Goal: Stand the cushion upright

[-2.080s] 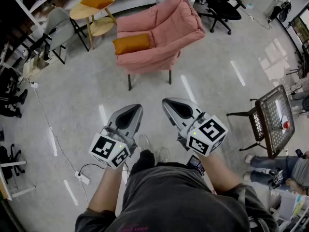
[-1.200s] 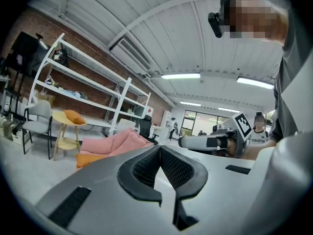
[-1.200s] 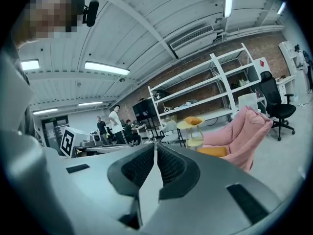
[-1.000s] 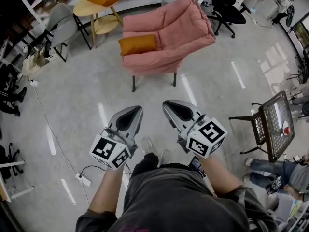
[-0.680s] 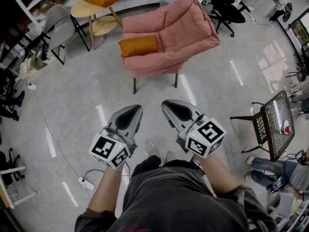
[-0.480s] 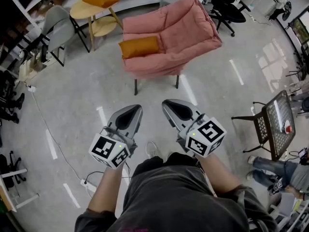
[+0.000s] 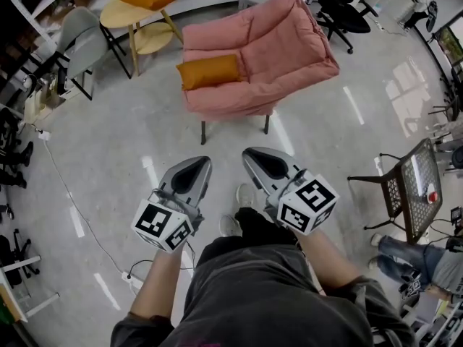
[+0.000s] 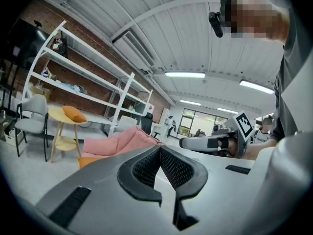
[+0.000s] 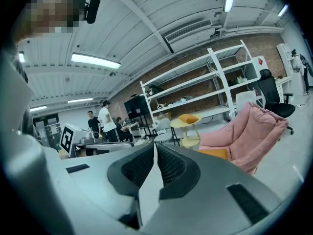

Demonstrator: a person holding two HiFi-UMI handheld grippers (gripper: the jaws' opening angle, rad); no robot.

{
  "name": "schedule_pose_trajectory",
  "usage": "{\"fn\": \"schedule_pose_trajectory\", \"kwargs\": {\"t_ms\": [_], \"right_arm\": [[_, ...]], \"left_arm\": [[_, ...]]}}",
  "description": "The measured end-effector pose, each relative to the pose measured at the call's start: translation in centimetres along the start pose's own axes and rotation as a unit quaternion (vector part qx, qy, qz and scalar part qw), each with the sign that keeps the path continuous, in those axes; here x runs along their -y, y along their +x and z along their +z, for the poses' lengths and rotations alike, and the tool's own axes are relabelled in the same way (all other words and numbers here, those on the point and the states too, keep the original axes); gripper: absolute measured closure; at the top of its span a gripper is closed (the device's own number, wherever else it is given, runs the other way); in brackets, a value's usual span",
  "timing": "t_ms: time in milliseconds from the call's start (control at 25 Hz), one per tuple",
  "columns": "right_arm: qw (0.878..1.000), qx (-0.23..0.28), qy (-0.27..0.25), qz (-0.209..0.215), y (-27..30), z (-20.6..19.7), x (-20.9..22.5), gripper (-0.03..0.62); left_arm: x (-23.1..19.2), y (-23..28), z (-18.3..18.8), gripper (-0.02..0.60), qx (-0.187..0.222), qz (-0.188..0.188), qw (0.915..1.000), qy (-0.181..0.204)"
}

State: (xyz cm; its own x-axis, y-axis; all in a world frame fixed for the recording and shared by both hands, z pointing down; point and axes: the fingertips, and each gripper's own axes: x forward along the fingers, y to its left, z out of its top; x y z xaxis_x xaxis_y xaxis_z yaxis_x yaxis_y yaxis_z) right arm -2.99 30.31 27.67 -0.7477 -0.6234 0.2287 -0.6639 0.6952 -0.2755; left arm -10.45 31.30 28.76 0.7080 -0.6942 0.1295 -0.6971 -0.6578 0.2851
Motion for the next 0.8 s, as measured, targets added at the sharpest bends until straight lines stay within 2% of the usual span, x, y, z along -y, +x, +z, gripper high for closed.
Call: {"fn": "schedule_pose_trajectory", "kwargs": {"t_ms": [360, 800], "right_arm": [[1.000, -0.011, 0.018, 0.003, 4.6, 0.3, 5.7, 0.579], [0.999, -0.035, 0.029, 0.023, 11.6, 2.6, 16.6, 0.579]], "left_arm": [[-4.7, 5.2, 0.1, 0.571, -0.012, 0.011, 0.9998, -0.012], [-11.6, 15.3, 1.9, 0.571, -0.034, 0.041, 0.9984, -0.018]]}}
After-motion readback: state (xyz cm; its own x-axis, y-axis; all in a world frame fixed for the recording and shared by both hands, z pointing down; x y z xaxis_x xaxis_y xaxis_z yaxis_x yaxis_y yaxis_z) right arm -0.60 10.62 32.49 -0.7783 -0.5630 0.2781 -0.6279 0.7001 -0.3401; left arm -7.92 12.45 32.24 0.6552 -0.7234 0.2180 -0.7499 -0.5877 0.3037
